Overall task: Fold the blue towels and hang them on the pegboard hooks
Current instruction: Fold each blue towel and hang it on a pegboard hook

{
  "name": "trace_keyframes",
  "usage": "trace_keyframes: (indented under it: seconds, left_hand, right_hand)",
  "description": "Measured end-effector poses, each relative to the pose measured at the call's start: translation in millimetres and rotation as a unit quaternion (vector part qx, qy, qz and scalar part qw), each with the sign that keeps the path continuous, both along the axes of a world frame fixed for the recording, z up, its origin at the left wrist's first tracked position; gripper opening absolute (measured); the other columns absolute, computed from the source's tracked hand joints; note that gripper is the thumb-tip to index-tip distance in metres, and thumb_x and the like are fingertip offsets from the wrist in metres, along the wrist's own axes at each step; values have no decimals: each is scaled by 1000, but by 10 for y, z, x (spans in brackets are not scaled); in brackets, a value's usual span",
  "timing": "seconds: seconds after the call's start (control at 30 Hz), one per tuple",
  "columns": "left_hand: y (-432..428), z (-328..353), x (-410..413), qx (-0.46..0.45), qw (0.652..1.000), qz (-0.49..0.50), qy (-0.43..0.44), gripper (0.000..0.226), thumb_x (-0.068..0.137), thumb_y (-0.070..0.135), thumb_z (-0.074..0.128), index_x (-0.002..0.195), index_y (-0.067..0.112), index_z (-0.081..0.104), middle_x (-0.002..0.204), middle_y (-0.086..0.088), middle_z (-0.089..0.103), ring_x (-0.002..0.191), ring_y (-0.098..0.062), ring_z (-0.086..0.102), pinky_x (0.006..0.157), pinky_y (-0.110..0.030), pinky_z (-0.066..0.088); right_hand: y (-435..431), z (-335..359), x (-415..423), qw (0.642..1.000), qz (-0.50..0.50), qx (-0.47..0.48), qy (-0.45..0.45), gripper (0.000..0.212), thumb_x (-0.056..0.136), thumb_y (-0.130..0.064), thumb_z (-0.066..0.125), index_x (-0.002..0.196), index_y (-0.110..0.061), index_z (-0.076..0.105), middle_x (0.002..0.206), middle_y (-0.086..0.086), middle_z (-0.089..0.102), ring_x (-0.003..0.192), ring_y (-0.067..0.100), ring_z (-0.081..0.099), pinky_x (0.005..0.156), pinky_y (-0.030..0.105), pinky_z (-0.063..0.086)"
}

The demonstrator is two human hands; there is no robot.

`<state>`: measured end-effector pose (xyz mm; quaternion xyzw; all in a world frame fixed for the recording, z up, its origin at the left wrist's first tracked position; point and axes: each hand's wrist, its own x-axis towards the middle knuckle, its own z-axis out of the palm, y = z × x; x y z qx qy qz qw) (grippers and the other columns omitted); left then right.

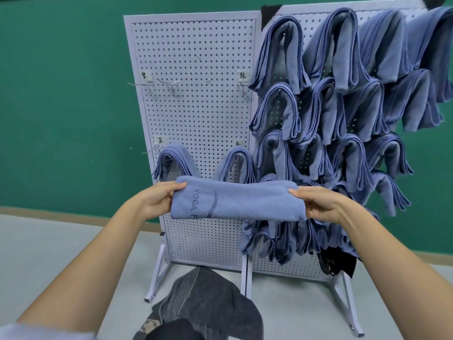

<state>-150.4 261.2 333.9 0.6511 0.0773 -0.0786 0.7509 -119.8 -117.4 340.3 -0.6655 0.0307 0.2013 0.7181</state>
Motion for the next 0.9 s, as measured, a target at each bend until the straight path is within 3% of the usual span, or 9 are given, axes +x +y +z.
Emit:
trace_keyframes:
  seconds: [0.1,0.23,0.33,0.47,0.53,0.63,0.73,0.8,0.9]
  left_hand:
    - [64,-15,-22,93,996,-5,-9,23,94,14,57,115,7,63,111,-12,70,99,-23,66,89,-37,54]
    - [105,13,-74,162,986,-30,-23,22,93,20,60,112,11,66,118,-12,67,104,-24,62,101,-43,46]
    - [99,119,-84,145,987,-28,-62,22,95,20,56,115,14,64,116,-10,68,101,-21,63,94,-36,52]
    - [111,371,-81,55,984,-12,-170,26,94,5,51,115,16,62,113,-6,70,98,-17,67,87,-29,55]
    - [122,439,-107,41,979,-12,-197,30,94,-2,47,107,17,66,108,-5,71,92,-16,67,82,-28,57]
    - [101,433,-147,36,977,-10,-212,42,94,-4,45,81,23,73,92,-5,68,64,-10,57,61,-21,54]
    - [77,408,-162,19,976,-2,-219,51,96,-7,37,74,23,73,84,-4,60,58,-9,47,59,-23,44]
    - [61,434,-178,9,976,-12,-218,47,94,0,32,78,22,71,86,-6,54,66,-14,43,63,-29,37]
    - [-36,503,-194,30,978,6,-208,27,87,27,41,83,20,66,91,-5,57,69,-18,44,63,-29,38]
  right_hand:
    - [3,37,-33,999,27,-24,-35,11,90,-9,61,100,-6,66,79,4,70,61,11,66,48,20,52]
    - [-18,38,-37,982,54,-148,-108,17,91,-12,62,105,-3,66,62,1,57,44,9,47,40,17,38]
    - [-12,112,-33,976,41,-142,-158,19,92,-12,61,107,-2,65,70,5,59,50,10,51,45,17,44]
    - [-53,289,12,973,-7,-8,-231,23,88,-6,60,93,-21,76,90,13,49,66,15,47,55,19,52]
    - [-80,296,19,968,-18,10,-251,33,92,1,53,86,-20,77,85,12,51,58,11,45,55,18,52]
    - [-77,283,-24,964,-44,15,-261,30,94,5,48,83,-13,70,72,3,65,54,10,55,55,19,53]
    - [-58,283,-58,962,-53,12,-268,25,95,3,47,84,-11,64,62,1,54,48,8,46,50,18,48]
    - [-42,302,-74,961,-61,2,-270,28,96,0,44,81,-14,64,65,0,56,52,10,46,50,19,46]
    - [10,354,-94,962,-57,-6,-266,26,96,-12,42,80,-16,62,83,1,60,70,16,53,64,25,46]
